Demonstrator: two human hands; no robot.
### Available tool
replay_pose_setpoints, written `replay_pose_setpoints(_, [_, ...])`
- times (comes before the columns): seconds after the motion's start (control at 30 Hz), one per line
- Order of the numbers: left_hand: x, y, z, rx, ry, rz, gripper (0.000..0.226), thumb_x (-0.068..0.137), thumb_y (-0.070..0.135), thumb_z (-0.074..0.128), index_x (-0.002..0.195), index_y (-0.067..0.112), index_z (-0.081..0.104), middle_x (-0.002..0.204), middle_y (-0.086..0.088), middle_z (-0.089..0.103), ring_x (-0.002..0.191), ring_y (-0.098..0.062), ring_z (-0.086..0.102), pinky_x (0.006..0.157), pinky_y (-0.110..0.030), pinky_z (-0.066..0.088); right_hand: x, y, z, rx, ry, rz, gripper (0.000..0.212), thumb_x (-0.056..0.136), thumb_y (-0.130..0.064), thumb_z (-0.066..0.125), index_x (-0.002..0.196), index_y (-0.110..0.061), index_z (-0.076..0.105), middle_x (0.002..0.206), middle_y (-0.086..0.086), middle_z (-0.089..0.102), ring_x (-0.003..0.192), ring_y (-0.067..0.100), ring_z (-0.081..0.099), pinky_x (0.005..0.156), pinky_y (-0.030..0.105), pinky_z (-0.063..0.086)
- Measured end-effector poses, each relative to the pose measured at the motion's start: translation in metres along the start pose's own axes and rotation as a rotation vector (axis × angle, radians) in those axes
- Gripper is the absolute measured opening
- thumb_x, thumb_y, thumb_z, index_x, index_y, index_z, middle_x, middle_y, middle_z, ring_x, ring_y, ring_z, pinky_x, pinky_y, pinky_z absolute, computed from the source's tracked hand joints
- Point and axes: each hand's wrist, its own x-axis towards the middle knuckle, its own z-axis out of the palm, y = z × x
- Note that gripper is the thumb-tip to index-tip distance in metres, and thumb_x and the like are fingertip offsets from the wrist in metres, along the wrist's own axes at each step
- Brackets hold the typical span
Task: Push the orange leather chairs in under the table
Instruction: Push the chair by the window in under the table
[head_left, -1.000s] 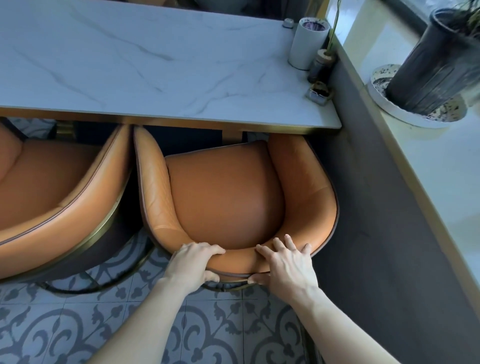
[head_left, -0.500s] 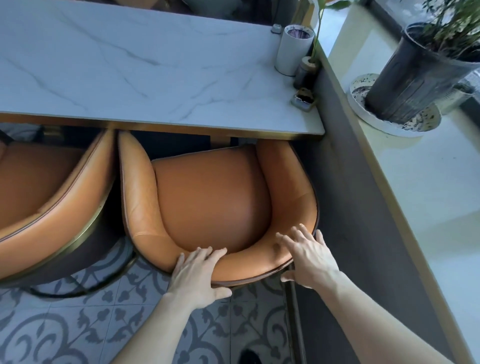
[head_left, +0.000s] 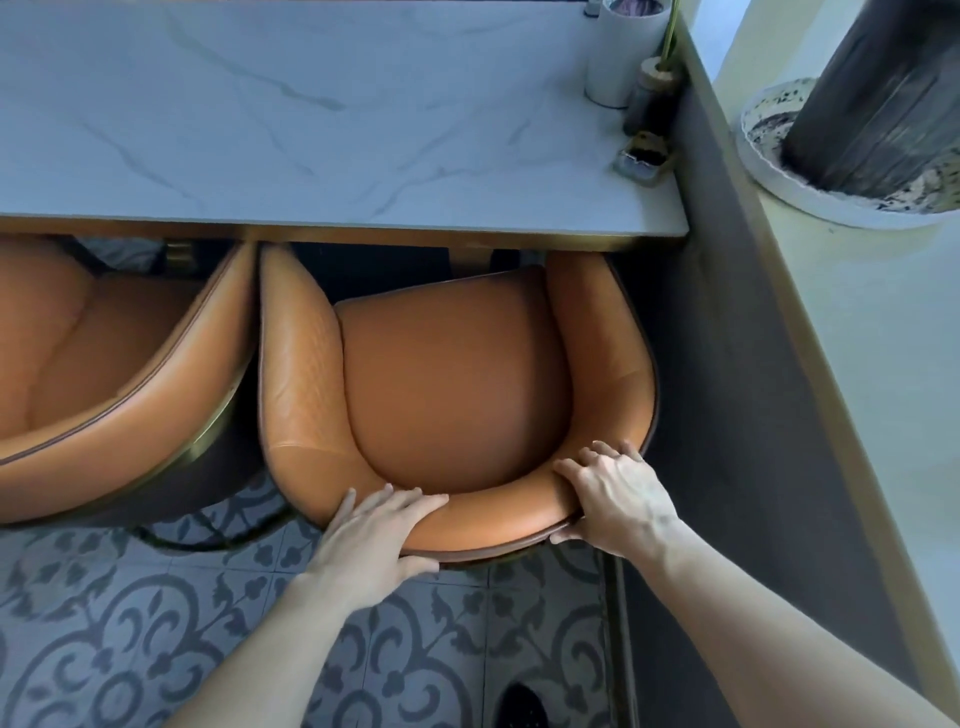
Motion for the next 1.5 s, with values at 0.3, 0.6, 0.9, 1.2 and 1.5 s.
replay_pose_setpoints(0.3, [-0.015, -0.019, 0.005, 0.043, -0.042, 0.091, 0.079, 0.088, 0.059, 0.061, 0.153, 0.05, 0.016, 0.163, 0.012, 0.025, 0.151, -0.019, 0.018, 0.123, -0.054, 0.008, -0.025, -0.027, 0.01, -0.002, -0.012, 0.075, 0.091, 0.066, -0.085, 0.07, 0.136, -0.029, 0.056, 0.125, -0.001, 0.067, 0.127, 0.022, 0.055, 0.115, 0.042, 0.033])
replay_pose_setpoints(0.6, [-0.036, -0.062, 0.001, 0.091, -0.1, 0.193, 0.081, 0.088, 0.057, 0.064, 0.153, 0.05, 0.015, 0.163, 0.011, 0.026, 0.151, -0.021, 0.018, 0.122, -0.053, 0.007, -0.047, -0.082, 0.014, 0.02, -0.086, 0.147, 0.097, 0.059, -0.09, 0.069, 0.134, -0.031, 0.056, 0.124, -0.004, 0.064, 0.128, 0.02, 0.053, 0.109, 0.04, 0.04])
replay_pose_setpoints(0.9, [-0.016, -0.096, -0.022, 0.09, -0.086, 0.208, 0.083, 0.083, 0.054, 0.072, 0.151, 0.05, 0.024, 0.16, 0.01, 0.031, 0.149, -0.02, 0.024, 0.122, -0.054, 0.01, -0.02, -0.106, -0.007, 0.062, -0.124, 0.168, 0.103, 0.062, -0.08, 0.077, 0.148, -0.031, 0.049, 0.131, 0.001, 0.059, 0.133, 0.025, 0.047, 0.109, 0.041, 0.041])
replay_pose_setpoints(1.2, [0.023, -0.109, -0.047, 0.09, -0.027, 0.211, 0.083, 0.082, 0.053, 0.073, 0.151, 0.048, 0.027, 0.159, 0.008, 0.035, 0.148, -0.022, 0.028, 0.12, -0.056, 0.013, 0.03, -0.101, -0.022, 0.094, -0.134, 0.229, 0.101, 0.061, -0.068, 0.086, 0.148, -0.032, 0.05, 0.126, 0.003, 0.062, 0.128, 0.026, 0.048, 0.103, 0.043, 0.043])
replay_pose_setpoints(1.5, [0.023, -0.103, -0.042, 0.103, 0.005, 0.213, 0.084, 0.082, 0.053, 0.074, 0.152, 0.044, 0.028, 0.158, 0.004, 0.038, 0.146, -0.025, 0.032, 0.12, -0.058, 0.017, 0.027, -0.095, -0.03, 0.12, -0.143, 0.247, 0.108, 0.06, -0.067, 0.087, 0.155, -0.037, 0.043, 0.131, -0.003, 0.06, 0.13, 0.022, 0.049, 0.101, 0.038, 0.044])
